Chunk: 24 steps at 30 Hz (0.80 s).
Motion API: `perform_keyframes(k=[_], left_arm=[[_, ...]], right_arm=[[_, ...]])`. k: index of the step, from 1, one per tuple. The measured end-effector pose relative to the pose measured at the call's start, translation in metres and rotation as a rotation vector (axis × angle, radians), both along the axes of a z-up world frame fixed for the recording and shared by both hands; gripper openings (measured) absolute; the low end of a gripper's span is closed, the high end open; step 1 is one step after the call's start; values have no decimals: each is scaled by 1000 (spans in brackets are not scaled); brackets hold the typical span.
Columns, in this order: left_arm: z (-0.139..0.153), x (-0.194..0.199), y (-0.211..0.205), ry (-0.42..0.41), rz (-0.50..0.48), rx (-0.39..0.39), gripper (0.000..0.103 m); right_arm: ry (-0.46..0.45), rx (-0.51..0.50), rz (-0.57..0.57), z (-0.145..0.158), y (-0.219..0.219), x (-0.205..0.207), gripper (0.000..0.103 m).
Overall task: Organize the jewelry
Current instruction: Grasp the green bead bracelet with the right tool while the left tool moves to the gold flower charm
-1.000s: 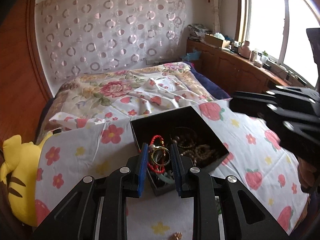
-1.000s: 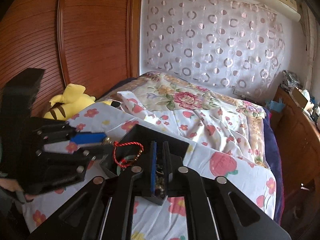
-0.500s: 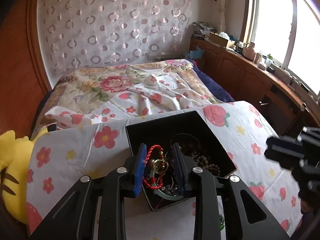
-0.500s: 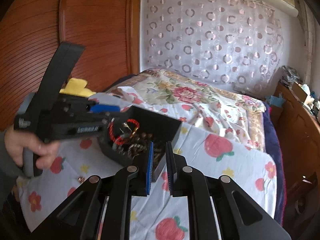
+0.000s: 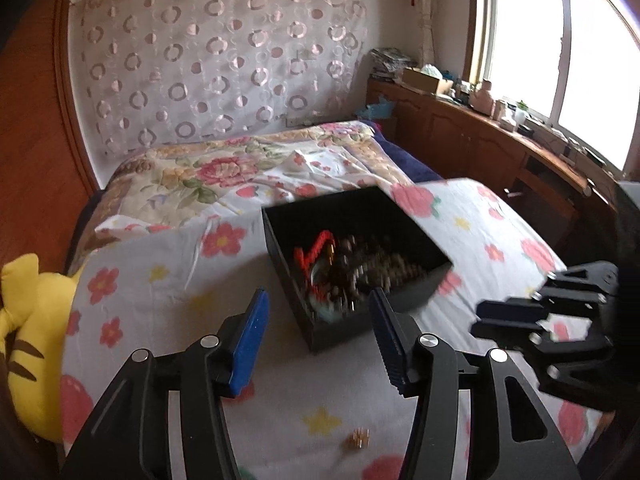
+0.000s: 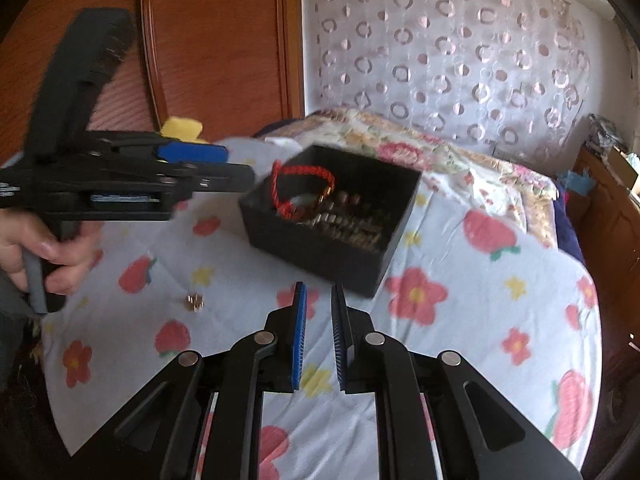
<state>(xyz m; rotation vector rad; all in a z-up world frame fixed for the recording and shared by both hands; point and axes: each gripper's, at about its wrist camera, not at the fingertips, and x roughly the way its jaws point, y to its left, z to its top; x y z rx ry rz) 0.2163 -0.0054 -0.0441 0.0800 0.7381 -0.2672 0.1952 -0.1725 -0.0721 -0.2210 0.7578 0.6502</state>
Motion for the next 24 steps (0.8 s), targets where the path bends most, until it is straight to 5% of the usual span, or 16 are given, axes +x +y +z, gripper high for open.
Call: perform_keyframes(k=[14, 21, 24], left_arm=[[-43, -55, 12, 61, -44, 17, 50], [-50, -67, 12, 82, -60, 9, 50], [-53, -70, 10, 90, -67, 11, 50]], right_arm=[[120, -73, 12, -32, 27, 13, 14], [159, -71, 30, -31, 29, 21, 29], [159, -92, 35, -29, 32, 20, 24]])
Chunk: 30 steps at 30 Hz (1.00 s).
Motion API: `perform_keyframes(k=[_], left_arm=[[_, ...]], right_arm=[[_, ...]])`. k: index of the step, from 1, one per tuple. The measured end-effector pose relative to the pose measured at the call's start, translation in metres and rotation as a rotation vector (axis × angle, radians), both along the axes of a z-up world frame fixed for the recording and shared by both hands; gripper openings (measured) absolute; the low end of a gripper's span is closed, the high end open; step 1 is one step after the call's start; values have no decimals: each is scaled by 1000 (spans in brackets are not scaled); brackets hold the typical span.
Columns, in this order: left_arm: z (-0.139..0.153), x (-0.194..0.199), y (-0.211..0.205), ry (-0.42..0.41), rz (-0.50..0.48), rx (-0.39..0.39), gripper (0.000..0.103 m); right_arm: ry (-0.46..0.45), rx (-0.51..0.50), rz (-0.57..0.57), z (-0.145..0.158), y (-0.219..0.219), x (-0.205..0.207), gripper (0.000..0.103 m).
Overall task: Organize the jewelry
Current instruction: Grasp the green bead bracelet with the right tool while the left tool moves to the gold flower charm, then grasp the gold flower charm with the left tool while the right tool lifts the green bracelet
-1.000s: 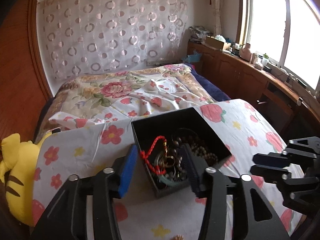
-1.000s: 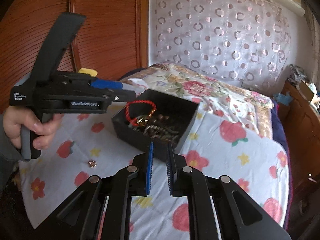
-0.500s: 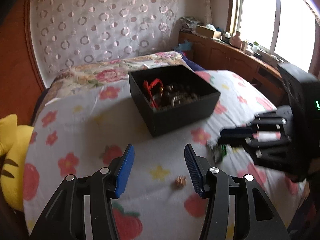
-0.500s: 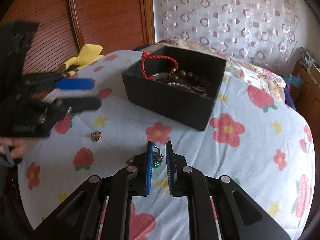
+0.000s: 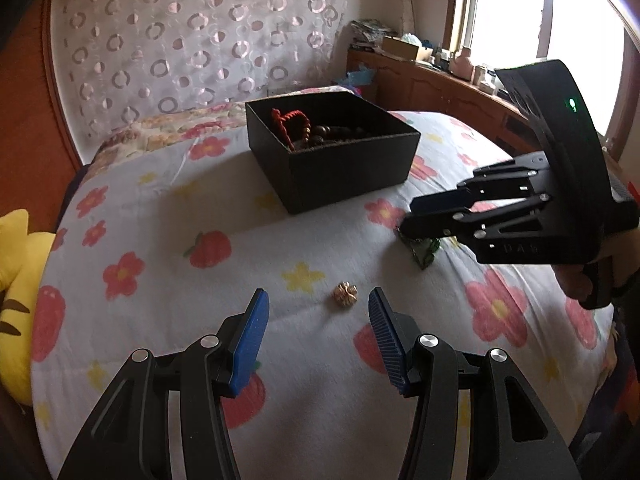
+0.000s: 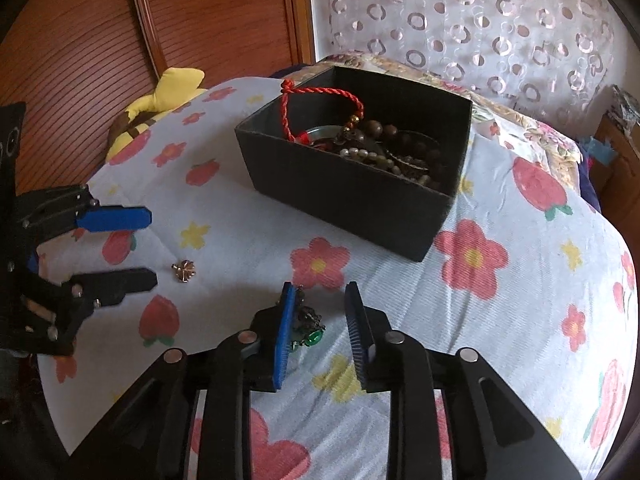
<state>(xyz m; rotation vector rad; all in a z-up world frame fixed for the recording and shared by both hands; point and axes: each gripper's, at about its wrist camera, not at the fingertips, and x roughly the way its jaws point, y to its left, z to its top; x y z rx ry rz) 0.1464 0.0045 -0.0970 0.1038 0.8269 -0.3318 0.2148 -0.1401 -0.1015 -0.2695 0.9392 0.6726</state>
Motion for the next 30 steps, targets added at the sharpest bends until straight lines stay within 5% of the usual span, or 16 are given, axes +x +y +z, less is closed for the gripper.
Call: perform_keyframes(k=[1, 4, 11, 17, 20, 30], left_arm=[[-1, -2, -1, 3, -3, -1, 50], [-3, -5, -3, 11, -12, 0, 50], [-7, -6, -14, 29, -51, 9, 50], [-3, 0, -23, 32, -66, 18, 39], [-4, 5, -25, 35, -62, 16, 24], [-10, 16, -28, 41, -29, 41, 20]], right_arm=[[10, 8, 21, 0, 2, -2, 9], [-7, -16, 53, 1, 8, -9, 4], [-75, -1, 54, 21, -2, -18, 4], [-148, 33, 38, 51, -13, -22, 4], [-176, 47, 32, 64, -18, -24, 4], [-213, 59, 36, 80, -22, -30, 4]])
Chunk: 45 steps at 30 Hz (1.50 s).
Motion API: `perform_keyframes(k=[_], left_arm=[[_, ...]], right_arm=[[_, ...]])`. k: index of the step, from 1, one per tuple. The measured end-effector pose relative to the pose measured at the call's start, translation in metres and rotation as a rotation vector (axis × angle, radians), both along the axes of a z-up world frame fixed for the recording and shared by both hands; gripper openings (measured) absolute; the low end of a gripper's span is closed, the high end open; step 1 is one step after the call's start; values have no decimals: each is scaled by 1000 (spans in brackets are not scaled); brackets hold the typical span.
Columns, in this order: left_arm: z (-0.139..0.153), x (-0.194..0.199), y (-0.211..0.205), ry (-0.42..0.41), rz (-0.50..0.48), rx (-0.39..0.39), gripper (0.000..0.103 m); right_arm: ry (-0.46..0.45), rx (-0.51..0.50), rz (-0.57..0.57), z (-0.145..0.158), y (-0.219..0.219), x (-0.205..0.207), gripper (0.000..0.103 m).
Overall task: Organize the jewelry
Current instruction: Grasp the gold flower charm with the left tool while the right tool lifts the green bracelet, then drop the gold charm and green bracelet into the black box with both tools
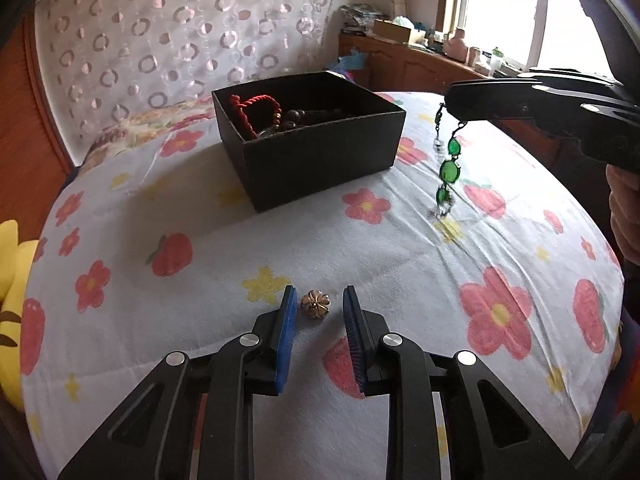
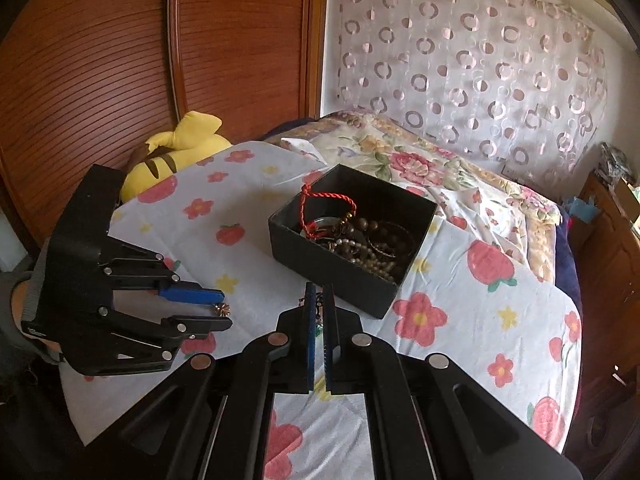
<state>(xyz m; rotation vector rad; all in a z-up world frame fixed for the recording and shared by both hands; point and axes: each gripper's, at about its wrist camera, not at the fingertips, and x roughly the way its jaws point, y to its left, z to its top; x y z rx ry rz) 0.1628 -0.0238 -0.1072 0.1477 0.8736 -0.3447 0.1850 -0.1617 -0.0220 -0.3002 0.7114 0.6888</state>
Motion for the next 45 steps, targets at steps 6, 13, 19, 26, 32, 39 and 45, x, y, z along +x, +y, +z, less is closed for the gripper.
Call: perform_keyframes(k=[6, 13, 19, 26, 32, 39, 45], left_arm=[[4, -2, 1, -18, -2, -12, 14], [25, 0, 4, -72, 12, -33, 14], [48, 11, 11, -117, 46, -62, 14], [70, 31, 12, -161, 74, -47, 14], [75, 55, 9, -157, 92, -54, 14], [77, 79, 3, -144, 104, -79, 14], [77, 87, -3, -151, 123, -82, 35]], right_arm=[[-20, 7, -11, 9, -2, 1, 4], [-64, 22, -39, 26, 1, 15, 4], [-96, 41, -80, 37, 6, 32, 4], [-52, 52, -136, 33, 8, 64, 5], [-24, 44, -160, 24, 6, 74, 18], [-26, 68, -178, 23, -10, 67, 27], [-32, 85, -203, 21, -28, 59, 27]])
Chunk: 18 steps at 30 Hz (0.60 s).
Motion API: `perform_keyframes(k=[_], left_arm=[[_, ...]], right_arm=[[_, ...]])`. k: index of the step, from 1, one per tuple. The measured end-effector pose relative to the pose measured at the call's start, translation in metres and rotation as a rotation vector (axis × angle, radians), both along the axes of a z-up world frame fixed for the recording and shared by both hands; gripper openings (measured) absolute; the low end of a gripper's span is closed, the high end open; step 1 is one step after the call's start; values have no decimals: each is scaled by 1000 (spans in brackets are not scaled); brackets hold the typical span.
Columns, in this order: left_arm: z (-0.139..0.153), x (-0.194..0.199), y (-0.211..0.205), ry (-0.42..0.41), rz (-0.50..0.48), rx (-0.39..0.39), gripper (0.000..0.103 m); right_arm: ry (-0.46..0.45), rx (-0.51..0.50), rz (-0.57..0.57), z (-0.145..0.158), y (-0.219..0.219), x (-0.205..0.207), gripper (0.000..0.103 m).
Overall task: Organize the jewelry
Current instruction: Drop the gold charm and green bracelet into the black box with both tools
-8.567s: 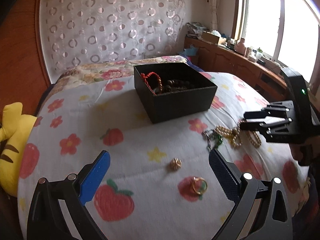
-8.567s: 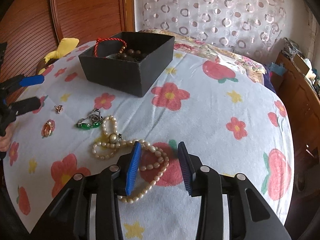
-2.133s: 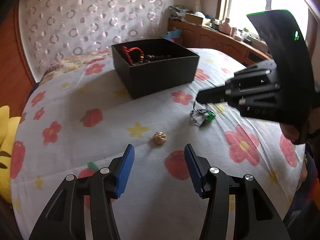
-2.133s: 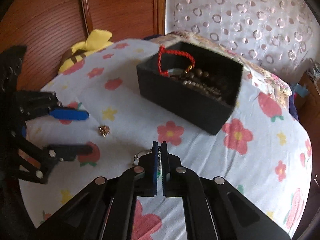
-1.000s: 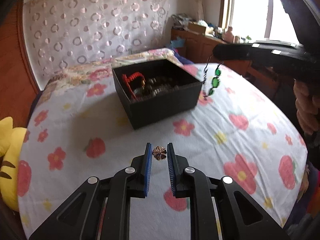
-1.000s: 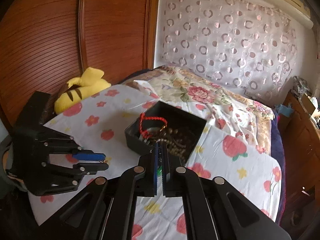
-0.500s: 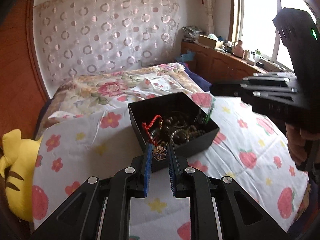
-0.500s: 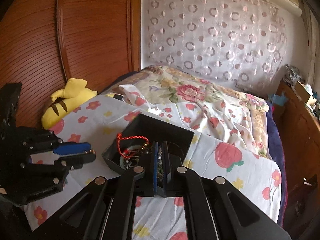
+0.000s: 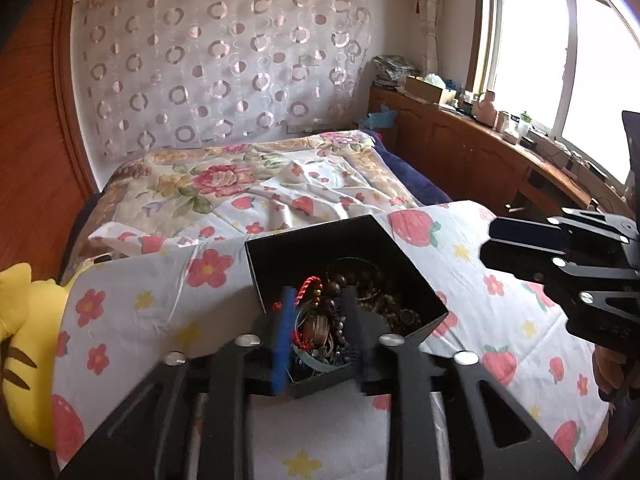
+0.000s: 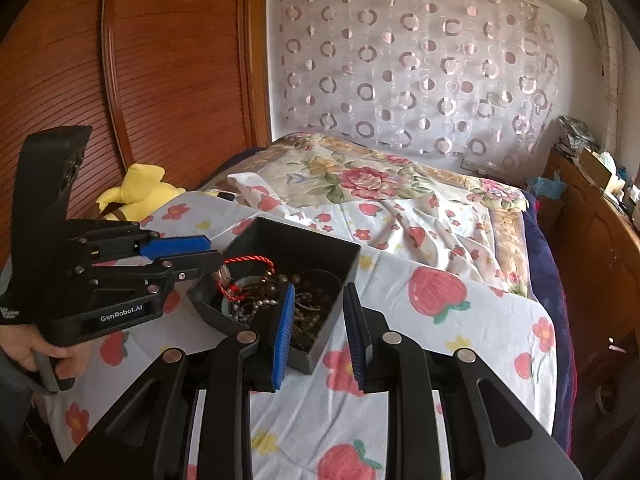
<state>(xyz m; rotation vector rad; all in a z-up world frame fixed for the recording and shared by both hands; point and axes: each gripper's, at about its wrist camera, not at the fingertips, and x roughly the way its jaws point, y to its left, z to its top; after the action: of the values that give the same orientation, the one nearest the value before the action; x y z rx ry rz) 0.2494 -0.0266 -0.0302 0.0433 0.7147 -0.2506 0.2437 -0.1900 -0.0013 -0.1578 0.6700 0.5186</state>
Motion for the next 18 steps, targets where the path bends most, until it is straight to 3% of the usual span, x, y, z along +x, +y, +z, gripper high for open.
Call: perform_keyframes(k=[5, 8, 10, 12, 18], left_arm=[[0, -5, 2, -13, 16, 3, 47], [2, -16, 5, -35, 33, 16, 59], [2, -24, 7, -49, 40, 25, 64], [2, -32, 9, -63, 44, 32, 80], [5, -62, 6, -124, 57, 83, 91]], right_arm=[[-11, 24, -25, 1, -9, -11, 27], [-33, 45, -34, 4, -13, -24, 29], [-50, 52, -43, 7, -15, -32, 34], [-67, 65, -53, 11, -16, -40, 37], [-117, 127, -79, 26, -20, -66, 58]])
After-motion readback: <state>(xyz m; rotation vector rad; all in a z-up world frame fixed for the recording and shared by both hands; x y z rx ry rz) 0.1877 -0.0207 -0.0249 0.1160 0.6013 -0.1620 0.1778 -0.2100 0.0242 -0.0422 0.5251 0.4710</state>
